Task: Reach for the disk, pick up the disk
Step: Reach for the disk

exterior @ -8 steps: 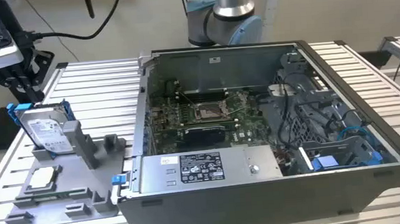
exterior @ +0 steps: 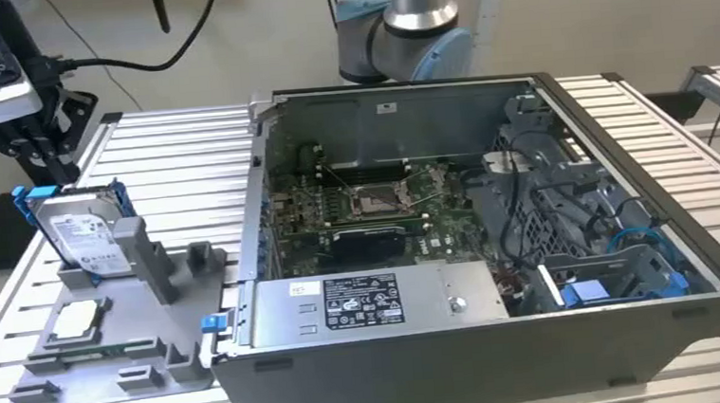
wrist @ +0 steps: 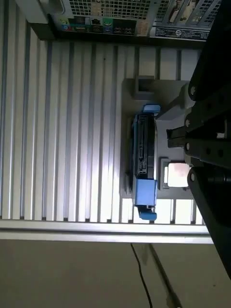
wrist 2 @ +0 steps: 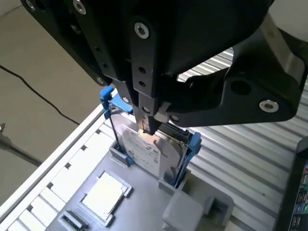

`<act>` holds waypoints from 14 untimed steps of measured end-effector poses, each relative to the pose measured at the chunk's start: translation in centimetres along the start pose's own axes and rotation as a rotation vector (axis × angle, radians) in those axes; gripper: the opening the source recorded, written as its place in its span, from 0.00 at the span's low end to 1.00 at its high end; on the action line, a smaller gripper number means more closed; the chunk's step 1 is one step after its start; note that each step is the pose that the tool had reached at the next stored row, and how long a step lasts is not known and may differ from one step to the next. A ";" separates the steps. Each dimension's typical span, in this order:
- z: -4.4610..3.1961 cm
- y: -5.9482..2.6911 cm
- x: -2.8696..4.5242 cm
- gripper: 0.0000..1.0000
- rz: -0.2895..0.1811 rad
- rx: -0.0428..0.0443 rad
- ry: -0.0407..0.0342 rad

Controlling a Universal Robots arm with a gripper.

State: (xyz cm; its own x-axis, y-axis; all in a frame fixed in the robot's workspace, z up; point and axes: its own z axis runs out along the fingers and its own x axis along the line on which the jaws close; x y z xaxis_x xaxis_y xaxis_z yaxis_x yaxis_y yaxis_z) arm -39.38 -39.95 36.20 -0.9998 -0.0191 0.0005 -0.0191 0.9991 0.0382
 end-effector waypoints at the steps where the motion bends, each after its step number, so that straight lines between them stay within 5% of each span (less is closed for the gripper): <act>1: 0.03 0.37 1.14 0.00 0.000 0.0000 0.0000; 9: 0.18 2.11 4.44 0.00 0.000 0.0001 0.0000; 14: 0.20 2.32 4.78 0.00 -0.011 0.0002 0.0002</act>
State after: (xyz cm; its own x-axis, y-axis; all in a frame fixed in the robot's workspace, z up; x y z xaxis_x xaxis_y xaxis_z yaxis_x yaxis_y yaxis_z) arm -44.21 -37.72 36.09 -0.9996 -0.0297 0.0003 -0.0296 0.9988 0.0380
